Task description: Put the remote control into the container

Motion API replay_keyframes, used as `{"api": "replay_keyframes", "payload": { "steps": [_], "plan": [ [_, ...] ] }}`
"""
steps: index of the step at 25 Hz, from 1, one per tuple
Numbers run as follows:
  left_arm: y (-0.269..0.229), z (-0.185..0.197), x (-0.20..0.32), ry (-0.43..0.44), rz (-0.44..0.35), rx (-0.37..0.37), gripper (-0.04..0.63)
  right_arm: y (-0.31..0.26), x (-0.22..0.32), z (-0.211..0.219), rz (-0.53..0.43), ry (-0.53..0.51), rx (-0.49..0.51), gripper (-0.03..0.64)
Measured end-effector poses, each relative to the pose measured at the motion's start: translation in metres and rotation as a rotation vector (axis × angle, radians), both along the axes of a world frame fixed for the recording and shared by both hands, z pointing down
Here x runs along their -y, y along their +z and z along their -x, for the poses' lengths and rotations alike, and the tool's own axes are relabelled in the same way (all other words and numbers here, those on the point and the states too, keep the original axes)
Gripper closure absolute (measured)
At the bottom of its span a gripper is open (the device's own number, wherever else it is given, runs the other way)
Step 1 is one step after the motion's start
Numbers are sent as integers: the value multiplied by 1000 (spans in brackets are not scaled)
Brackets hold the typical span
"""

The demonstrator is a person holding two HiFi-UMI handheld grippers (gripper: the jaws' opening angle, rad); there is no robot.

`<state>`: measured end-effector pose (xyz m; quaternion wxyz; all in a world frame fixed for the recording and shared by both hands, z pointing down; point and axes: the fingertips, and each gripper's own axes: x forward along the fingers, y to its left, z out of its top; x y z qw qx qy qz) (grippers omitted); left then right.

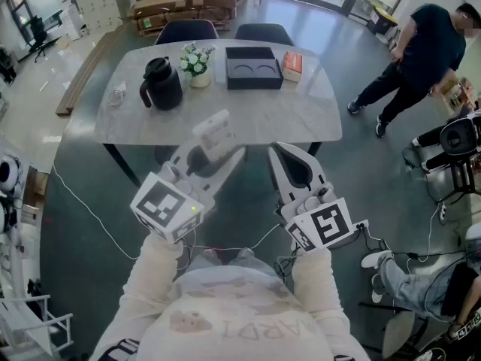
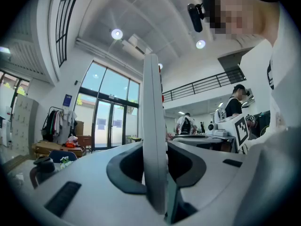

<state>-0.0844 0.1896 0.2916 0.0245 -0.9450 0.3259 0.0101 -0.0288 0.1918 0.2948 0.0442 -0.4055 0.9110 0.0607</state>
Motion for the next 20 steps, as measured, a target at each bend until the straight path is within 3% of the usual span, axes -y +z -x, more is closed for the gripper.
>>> {"api": "replay_keyframes", "payload": {
  "steps": [4,15,20],
  "plan": [
    [1,1,-4,5,-18,31,490,-1,-1,4,-2,-5,0,600],
    [-2,11,-1,-5,-13,-7,491,-1,-2,9,-1,-8,-2,600],
    [2,9,2,-11,-11,9,491,-6,-5,2,-2,-20,65,598]
  ]
}}
